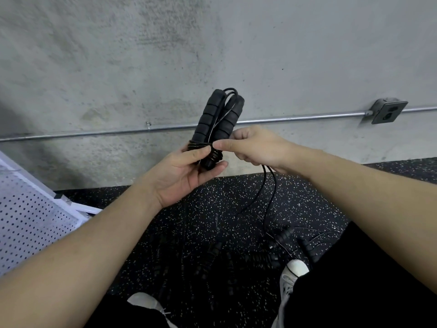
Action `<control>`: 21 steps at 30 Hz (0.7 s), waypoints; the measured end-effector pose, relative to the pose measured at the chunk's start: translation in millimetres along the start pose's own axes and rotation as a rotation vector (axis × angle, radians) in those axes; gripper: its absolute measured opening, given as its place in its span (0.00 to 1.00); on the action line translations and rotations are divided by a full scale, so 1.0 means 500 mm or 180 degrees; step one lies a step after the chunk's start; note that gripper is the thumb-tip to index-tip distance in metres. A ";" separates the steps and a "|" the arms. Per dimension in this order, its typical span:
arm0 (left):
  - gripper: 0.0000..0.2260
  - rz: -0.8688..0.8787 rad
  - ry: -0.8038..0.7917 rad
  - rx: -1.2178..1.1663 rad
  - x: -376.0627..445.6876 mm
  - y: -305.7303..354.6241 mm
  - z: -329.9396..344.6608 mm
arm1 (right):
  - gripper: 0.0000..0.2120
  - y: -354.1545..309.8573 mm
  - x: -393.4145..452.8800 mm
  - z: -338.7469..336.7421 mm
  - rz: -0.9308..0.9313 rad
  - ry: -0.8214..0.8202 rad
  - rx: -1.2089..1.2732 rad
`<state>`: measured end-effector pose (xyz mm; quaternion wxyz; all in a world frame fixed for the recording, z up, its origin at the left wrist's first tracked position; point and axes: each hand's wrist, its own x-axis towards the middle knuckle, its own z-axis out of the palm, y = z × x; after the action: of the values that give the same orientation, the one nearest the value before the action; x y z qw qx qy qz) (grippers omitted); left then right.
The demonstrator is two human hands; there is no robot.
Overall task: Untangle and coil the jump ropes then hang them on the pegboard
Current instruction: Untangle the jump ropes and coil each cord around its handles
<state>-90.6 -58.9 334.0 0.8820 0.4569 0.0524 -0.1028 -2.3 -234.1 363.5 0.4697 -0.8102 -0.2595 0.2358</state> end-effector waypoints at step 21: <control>0.11 0.0177 0.1167 -0.0535 0.043 0.016 -0.003 | 0.09 0.030 0.000 0.012 -0.0377 -0.0169 0.0254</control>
<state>-68.1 -56.3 335.4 0.8952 0.3940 0.2079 0.0112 -3.2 -236.7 347.7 0.5078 -0.7675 -0.3097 0.2391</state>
